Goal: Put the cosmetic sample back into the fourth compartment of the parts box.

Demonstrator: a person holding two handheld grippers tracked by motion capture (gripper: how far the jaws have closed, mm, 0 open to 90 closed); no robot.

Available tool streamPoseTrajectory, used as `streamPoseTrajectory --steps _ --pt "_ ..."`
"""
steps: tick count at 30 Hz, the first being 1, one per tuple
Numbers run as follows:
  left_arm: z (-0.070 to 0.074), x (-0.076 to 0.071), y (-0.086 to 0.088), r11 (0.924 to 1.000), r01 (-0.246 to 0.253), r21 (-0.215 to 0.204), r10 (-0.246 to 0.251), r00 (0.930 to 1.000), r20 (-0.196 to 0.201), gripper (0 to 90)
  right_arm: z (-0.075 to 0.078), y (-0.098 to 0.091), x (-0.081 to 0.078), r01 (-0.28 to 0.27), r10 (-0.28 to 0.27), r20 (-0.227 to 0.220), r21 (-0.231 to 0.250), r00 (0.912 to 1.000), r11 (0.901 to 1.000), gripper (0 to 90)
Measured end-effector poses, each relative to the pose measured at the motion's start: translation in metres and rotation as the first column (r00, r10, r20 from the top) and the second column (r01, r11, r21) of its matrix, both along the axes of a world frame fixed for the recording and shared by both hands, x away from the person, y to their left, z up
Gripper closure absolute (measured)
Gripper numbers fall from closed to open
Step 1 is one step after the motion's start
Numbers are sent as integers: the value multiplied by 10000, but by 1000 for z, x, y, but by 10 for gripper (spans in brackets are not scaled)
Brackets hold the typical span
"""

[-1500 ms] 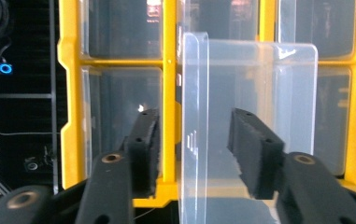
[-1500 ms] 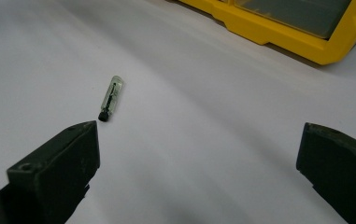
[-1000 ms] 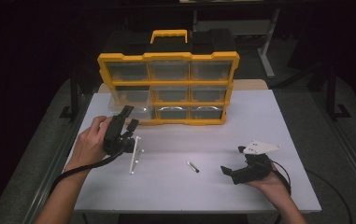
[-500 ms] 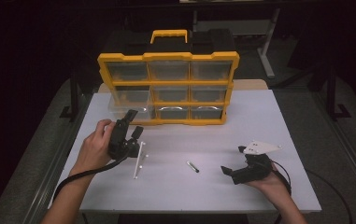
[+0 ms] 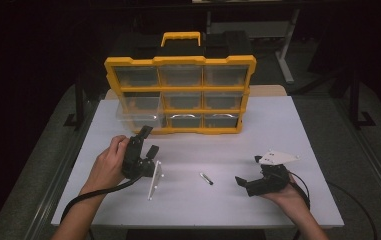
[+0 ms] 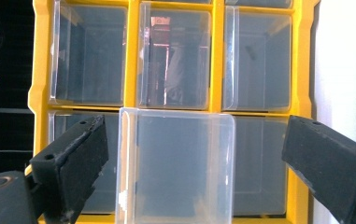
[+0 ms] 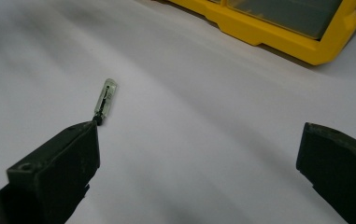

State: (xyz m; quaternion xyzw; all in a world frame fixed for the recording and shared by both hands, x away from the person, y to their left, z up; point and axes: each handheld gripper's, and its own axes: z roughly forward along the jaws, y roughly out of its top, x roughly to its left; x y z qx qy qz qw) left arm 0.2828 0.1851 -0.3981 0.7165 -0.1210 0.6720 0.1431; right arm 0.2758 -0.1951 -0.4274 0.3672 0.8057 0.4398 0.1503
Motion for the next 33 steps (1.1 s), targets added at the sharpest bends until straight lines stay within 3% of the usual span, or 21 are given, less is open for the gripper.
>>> streamPoseTrajectory --steps 9,23,33 --pt "-15 -3 -2 10000 -44 -55 44 9999 -126 22 -5 6 -1 -121 121 -4 -256 9999 9996 0" --pt "-37 -10 -3 9999 28 -160 -34 9993 -365 0 -7 5 -2 -244 246 117 -116 9996 9996 0" --pt "-61 -11 4 9995 -40 -306 15 9965 -840 0 -9 5 -2 -219 221 129 -160 9997 9996 0"
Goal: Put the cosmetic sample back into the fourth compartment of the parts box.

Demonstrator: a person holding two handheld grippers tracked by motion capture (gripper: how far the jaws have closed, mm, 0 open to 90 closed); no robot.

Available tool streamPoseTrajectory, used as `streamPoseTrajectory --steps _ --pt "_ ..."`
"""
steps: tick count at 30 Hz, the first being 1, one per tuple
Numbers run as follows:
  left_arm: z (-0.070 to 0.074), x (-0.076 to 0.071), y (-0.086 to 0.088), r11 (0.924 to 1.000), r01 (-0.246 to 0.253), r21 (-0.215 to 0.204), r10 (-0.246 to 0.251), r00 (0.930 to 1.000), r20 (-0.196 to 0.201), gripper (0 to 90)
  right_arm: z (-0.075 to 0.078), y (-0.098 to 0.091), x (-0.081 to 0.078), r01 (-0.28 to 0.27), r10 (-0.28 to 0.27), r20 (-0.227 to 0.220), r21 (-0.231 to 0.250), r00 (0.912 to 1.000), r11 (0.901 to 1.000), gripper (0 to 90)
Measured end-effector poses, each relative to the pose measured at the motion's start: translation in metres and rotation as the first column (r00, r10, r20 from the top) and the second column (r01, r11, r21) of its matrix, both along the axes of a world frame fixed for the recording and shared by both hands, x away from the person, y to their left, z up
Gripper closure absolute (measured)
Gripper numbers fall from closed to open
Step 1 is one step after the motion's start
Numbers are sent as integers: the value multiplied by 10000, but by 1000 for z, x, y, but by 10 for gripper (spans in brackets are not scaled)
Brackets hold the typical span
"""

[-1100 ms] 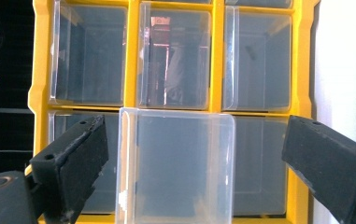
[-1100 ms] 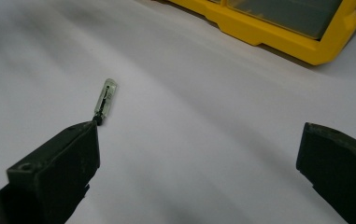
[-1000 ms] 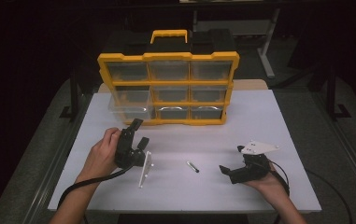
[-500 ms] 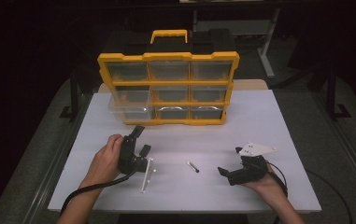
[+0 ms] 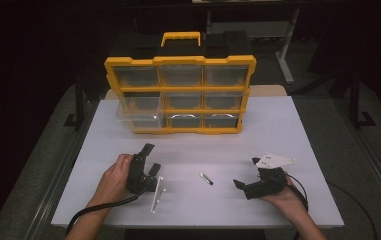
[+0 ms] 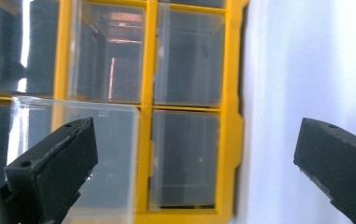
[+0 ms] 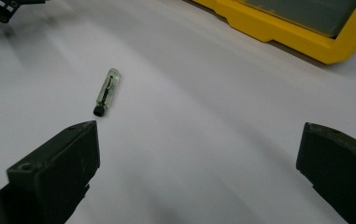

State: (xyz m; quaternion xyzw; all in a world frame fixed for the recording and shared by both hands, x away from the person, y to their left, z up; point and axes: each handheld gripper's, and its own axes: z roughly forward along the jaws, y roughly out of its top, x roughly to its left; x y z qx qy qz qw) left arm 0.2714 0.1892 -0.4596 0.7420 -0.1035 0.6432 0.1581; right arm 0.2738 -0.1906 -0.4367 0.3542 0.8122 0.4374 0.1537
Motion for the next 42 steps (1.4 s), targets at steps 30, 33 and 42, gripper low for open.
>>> streamPoseTrajectory --steps 30,33,42 --pt "-8 0 -6 9960 -97 -891 -11 9927 -1206 2 -4 -2 -1 -38 38 16 -97 10000 9999 0" --pt "-6 0 -6 9938 -160 -1099 3 9899 -1416 2 -4 -2 -1 -39 39 21 -77 10000 10000 0" --pt "-3 1 -5 9854 -321 -1671 -8 9811 -1933 1 -4 -2 -1 -43 43 16 -90 10000 10000 0"
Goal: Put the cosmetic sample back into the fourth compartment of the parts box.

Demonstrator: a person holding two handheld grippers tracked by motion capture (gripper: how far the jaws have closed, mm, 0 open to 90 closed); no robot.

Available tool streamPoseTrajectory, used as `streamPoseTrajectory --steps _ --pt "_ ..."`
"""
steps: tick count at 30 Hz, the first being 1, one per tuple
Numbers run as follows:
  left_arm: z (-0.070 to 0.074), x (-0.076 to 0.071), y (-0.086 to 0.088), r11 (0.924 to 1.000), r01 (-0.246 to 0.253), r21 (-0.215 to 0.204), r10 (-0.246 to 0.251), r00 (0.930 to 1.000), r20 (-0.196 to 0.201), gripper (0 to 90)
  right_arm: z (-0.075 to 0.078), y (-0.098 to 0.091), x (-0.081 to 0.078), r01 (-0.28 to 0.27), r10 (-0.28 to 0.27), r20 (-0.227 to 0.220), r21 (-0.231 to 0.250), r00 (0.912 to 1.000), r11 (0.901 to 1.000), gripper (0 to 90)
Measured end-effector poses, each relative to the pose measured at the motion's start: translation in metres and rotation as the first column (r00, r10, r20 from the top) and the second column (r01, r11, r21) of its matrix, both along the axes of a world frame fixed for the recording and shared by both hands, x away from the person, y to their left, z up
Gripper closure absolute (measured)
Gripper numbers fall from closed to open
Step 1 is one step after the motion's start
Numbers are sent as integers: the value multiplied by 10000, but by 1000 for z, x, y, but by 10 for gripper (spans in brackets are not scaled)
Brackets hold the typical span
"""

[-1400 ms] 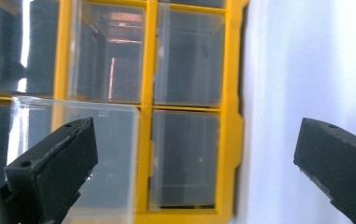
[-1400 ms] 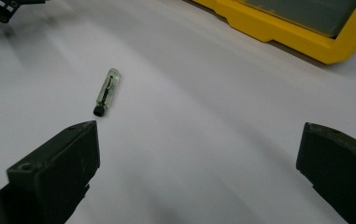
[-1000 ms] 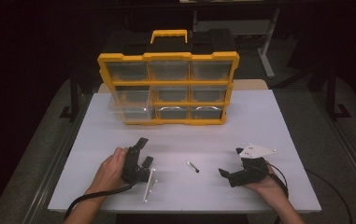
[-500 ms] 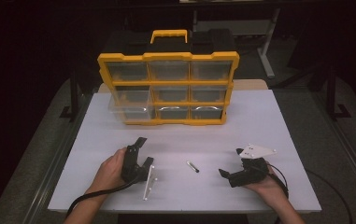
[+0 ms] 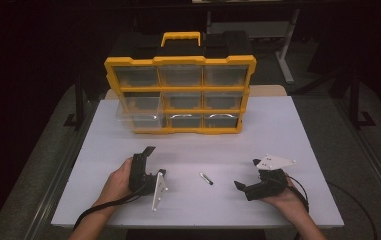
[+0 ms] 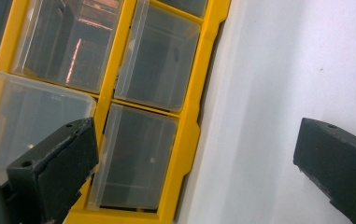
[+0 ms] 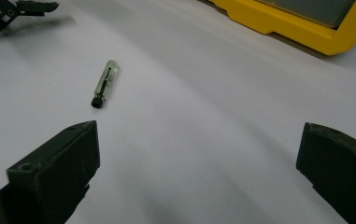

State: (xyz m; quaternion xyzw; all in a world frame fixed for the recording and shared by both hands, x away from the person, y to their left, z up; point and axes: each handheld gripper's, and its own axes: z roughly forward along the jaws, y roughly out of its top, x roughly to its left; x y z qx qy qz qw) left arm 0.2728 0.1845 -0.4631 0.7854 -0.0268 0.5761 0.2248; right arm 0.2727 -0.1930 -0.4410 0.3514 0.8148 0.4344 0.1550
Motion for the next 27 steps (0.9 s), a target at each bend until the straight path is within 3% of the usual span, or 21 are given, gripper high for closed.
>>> streamPoseTrajectory --steps 7,15,23,27 --pt "1 0 0 9998 -41 -196 36 9996 -290 1 0 0 0 -1 1 -5 -1 10000 10000 0" --pt "3 2 2 9978 -191 -635 132 9957 -920 1 -1 0 0 11 -11 -81 -13 10000 10000 0" --pt "5 5 4 9896 -372 -1391 129 9850 -1720 1 -1 -1 0 8 -8 -57 -12 10000 10000 0" --pt "8 5 5 9875 -490 -1496 177 9790 -2033 1 -1 -1 0 9 -10 -59 -32 10000 10000 0"
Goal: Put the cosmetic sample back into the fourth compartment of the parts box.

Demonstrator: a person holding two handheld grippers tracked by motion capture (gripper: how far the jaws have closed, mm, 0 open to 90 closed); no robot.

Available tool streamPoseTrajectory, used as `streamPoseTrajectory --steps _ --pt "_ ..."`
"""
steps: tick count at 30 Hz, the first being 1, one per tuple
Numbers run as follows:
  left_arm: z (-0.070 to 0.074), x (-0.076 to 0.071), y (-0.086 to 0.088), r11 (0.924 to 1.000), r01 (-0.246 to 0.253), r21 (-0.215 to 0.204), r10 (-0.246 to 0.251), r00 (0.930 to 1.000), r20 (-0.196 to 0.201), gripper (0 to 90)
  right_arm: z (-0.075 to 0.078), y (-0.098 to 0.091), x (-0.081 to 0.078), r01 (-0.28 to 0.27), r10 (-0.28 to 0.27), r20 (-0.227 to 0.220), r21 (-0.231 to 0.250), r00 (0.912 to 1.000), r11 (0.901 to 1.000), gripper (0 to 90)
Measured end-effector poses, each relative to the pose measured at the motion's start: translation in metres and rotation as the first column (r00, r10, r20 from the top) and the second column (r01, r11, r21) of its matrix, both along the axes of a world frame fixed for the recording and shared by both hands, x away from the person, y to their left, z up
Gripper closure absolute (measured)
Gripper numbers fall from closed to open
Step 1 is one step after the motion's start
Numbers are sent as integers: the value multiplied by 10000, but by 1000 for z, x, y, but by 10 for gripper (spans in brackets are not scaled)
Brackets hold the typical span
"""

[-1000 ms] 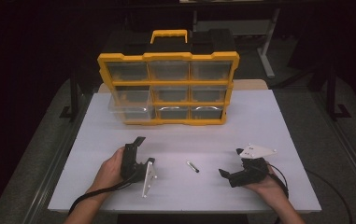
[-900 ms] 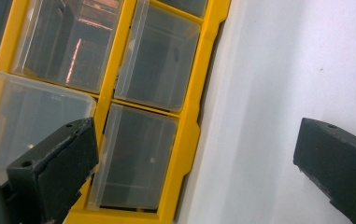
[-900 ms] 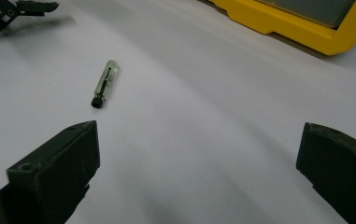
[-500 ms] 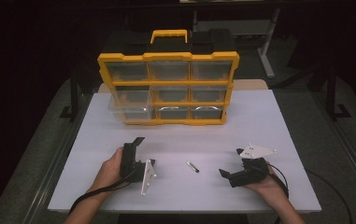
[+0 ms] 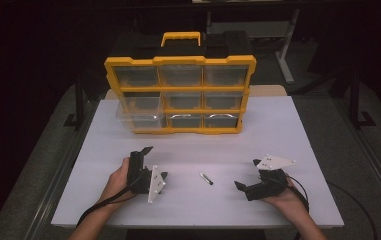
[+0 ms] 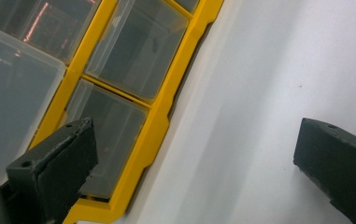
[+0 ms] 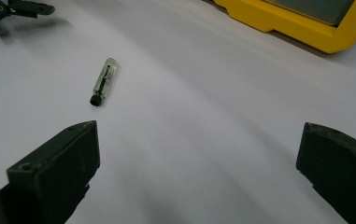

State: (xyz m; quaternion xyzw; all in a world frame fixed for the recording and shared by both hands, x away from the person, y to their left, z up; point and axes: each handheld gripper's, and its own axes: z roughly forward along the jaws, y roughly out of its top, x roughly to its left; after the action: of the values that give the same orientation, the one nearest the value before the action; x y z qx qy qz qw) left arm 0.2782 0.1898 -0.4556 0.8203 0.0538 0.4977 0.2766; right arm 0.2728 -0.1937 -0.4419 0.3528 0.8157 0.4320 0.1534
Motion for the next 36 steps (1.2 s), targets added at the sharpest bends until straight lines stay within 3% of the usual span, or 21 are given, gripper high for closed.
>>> streamPoseTrajectory --steps 4,8,15,18,30,36 --pt "1 1 0 9998 10 -182 -13 9999 -159 1 0 0 0 16 -16 20 16 10000 10000 0" --pt "2 3 1 9979 -26 -654 -8 9986 -523 1 0 0 0 17 -17 24 4 10000 10000 0" --pt "4 3 2 9951 -73 -981 0 9972 -745 1 0 0 0 24 -24 20 9 10000 10000 0" --pt "4 3 2 9911 -147 -1321 22 9955 -945 1 0 0 0 24 -24 35 21 10000 10000 0" --pt "6 4 4 9824 -310 -1842 43 9896 -1436 1 0 0 0 -6 6 93 -1 10000 10000 0" --pt "8 6 5 9745 -427 -2202 10 9825 -1864 1 0 0 0 -15 15 84 -19 10000 10000 0"
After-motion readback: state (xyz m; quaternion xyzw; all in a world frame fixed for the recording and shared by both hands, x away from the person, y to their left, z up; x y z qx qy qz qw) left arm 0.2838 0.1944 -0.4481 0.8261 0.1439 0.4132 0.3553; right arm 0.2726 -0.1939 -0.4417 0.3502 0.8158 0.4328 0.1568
